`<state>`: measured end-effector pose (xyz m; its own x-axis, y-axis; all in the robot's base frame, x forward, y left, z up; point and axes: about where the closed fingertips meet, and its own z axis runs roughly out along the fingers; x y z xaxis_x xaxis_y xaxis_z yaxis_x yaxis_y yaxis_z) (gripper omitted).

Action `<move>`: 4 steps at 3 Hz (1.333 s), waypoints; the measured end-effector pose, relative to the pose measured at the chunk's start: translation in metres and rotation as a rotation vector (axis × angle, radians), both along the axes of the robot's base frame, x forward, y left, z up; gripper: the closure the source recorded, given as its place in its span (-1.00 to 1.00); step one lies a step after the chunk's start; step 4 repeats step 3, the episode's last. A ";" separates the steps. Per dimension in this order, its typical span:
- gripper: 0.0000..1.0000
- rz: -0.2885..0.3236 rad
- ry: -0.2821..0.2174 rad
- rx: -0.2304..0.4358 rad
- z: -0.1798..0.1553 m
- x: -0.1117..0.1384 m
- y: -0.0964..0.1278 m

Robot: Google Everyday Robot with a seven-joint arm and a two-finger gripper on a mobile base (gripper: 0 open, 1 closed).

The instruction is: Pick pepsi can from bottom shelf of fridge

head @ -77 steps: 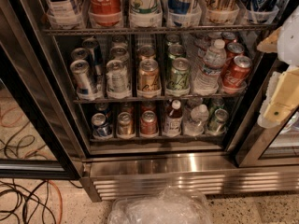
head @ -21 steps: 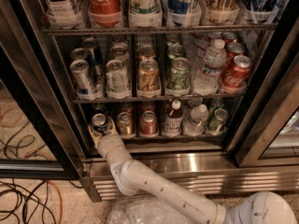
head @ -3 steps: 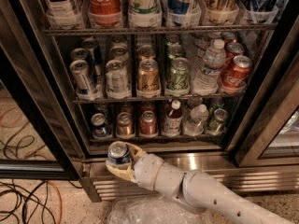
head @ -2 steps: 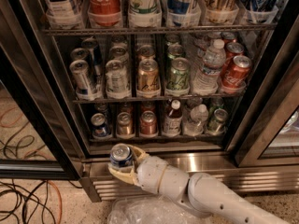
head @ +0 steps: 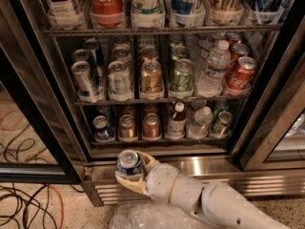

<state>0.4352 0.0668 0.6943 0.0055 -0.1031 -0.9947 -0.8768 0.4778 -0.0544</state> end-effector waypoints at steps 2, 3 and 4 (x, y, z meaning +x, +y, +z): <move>1.00 -0.060 -0.024 -0.042 0.019 -0.025 -0.026; 1.00 -0.060 -0.024 -0.042 0.019 -0.025 -0.026; 1.00 -0.060 -0.024 -0.042 0.019 -0.025 -0.026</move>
Offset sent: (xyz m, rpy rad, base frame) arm -0.0268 -0.0343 0.0222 -0.0552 -0.0200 -0.0666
